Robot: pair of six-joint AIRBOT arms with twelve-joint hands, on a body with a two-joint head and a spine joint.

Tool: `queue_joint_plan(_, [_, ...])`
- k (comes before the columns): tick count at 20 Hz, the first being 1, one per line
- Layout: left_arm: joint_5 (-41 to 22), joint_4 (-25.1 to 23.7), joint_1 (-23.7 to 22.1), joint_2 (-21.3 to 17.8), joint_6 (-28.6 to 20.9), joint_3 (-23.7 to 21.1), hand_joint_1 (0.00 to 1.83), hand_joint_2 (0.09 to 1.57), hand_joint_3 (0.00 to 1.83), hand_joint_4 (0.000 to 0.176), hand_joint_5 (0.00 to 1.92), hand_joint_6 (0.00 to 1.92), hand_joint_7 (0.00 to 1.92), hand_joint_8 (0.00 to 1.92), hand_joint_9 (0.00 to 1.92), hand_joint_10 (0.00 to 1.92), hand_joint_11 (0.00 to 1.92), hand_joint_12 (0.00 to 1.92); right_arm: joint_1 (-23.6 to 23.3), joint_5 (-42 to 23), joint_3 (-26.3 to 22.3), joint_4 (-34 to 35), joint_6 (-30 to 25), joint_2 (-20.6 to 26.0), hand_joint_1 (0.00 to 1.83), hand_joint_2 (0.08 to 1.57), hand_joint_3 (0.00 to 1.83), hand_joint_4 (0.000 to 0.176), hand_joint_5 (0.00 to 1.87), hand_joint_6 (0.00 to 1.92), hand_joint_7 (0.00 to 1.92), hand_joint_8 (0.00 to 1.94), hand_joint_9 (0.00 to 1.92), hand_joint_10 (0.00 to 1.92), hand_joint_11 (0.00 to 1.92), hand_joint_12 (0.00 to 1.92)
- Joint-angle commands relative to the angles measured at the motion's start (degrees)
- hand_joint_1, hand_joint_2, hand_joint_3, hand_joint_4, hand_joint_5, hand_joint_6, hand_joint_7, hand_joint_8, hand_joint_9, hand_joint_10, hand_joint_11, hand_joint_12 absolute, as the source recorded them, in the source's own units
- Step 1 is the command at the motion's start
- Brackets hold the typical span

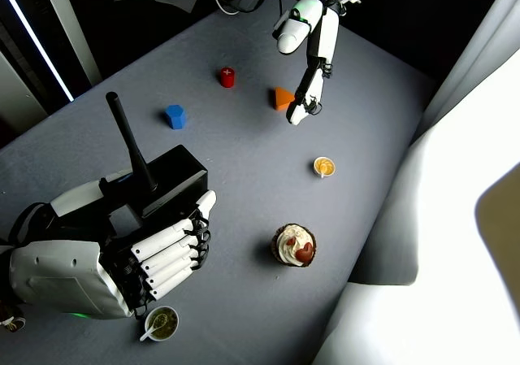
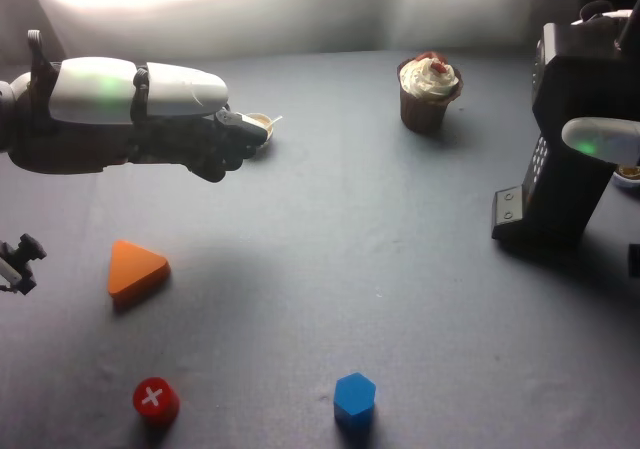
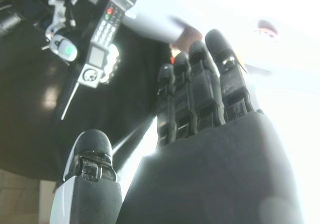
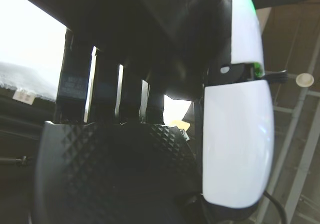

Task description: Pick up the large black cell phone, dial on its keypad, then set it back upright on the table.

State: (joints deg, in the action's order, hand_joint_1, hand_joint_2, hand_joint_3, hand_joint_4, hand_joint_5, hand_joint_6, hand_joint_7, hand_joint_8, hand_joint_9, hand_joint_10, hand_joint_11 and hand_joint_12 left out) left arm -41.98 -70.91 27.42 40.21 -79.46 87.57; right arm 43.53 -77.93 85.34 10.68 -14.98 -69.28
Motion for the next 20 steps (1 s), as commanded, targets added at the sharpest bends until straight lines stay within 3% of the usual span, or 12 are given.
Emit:
queue_joint_plan(1, [-2.8, 3.9, -1.2, -0.3, -0.4, 0.1, 0.0, 1.18, 0.0, 0.0, 0.28, 0.0, 0.29, 0.0, 0.26, 0.0, 0.0, 0.72, -0.1, -8.3, 0.5, 1.6, -1.3, 0.6, 1.38, 1.09, 0.0, 0.0, 1.02, 0.78, 1.0, 0.94, 0.94, 1.23, 0.93, 1.14])
queue_joint_plan(20, [-2.8, 4.1, -2.3, -0.4, -0.4, 0.2, 0.0, 1.19, 0.0, 0.0, 0.29, 0.0, 0.29, 0.0, 0.26, 0.0, 0.0, 0.7, 2.0, -10.0, 0.6, 1.7, -1.3, 0.3, 1.39, 1.08, 0.0, 0.0, 1.04, 0.79, 1.06, 0.82, 1.0, 1.14, 0.99, 1.06])
